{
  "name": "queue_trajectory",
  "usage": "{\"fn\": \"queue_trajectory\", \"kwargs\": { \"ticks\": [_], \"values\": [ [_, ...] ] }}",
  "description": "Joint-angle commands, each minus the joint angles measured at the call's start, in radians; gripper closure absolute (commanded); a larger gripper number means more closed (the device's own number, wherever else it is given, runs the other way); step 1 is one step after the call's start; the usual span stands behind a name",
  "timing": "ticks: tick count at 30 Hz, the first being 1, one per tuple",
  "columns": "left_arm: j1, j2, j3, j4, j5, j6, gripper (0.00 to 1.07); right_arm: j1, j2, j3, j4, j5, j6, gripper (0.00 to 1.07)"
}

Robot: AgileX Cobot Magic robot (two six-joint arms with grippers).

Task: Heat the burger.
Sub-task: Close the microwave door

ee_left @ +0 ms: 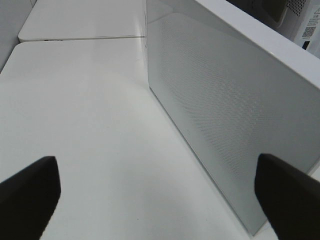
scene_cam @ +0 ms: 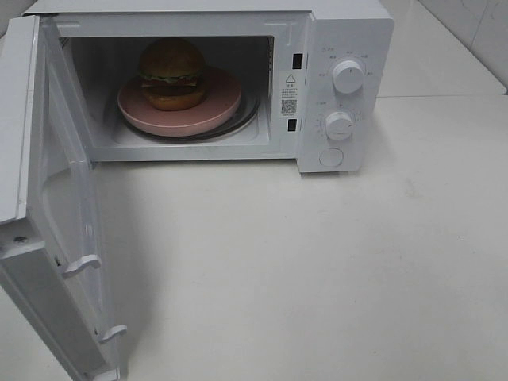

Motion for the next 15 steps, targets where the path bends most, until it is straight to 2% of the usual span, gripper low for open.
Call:
{"fn": "queue_trajectory", "kwargs": {
  "ticks": [1, 15],
  "values": [
    [-0.005, -0.01, 0.001, -0.004, -0.006, -0.006, 0.09, -0.006, -0.027, 0.001, 0.005, -0.006, 0.0, 0.32],
    [-0.005, -0.01, 0.001, -0.004, -0.006, -0.006, 0.09, -0.006, -0.027, 0.001, 0.005, -0.006, 0.0, 0.32]
  ]
}}
